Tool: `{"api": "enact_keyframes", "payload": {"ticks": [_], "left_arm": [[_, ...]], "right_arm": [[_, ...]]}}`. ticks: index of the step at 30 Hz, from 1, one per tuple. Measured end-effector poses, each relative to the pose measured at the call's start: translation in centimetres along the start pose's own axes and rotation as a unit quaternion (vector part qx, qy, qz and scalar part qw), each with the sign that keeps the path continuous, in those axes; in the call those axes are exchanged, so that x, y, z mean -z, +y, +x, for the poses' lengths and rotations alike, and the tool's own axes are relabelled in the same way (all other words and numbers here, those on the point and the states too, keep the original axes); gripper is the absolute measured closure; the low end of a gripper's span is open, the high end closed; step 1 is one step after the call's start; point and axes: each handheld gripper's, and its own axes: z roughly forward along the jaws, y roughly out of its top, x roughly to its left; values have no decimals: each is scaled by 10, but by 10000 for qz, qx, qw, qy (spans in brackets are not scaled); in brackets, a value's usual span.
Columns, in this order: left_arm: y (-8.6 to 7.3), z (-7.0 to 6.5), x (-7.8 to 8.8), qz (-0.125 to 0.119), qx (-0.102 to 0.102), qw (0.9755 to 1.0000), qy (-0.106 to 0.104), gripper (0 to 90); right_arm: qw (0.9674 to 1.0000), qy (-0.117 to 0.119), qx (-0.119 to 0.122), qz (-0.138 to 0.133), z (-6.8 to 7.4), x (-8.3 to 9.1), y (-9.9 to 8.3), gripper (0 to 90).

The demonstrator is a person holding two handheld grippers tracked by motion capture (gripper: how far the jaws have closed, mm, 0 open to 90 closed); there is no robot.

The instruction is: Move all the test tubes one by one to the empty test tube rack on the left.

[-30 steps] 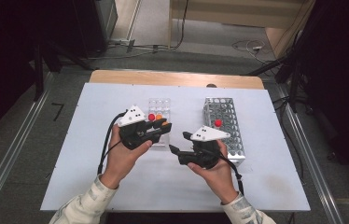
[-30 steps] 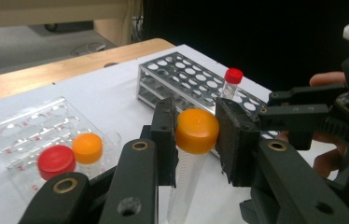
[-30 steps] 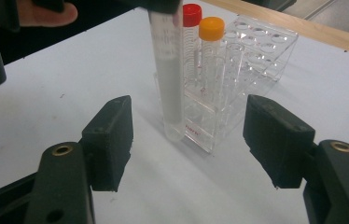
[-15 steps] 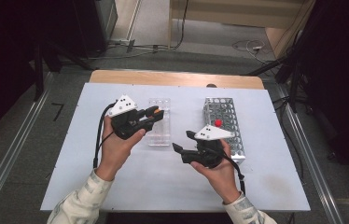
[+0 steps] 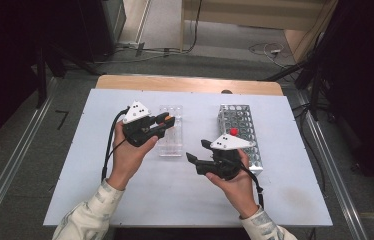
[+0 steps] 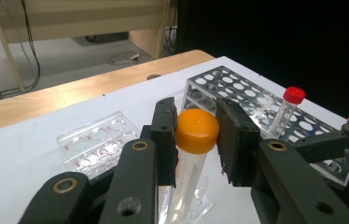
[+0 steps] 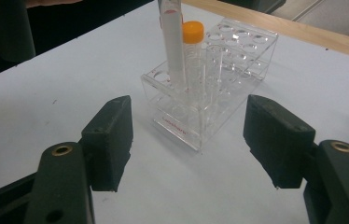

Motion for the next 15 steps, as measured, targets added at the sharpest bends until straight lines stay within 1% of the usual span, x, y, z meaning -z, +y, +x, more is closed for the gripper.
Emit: {"api": "enact_keyframes", "payload": {"ticks": [4, 9, 15], "left_arm": [[-5, -2, -4, 55, -90, 9999, 61, 706], [-14, -5, -9, 236, -204, 9994, 146, 703], [-20, -5, -11, 348, -233, 9989, 222, 703]], "right_arm": [[10000, 1, -34, -8, 0, 1, 0, 318], [10000, 4, -27, -8, 0, 1, 0, 318], [10000, -18, -25, -11, -1, 3, -1, 318]]}}
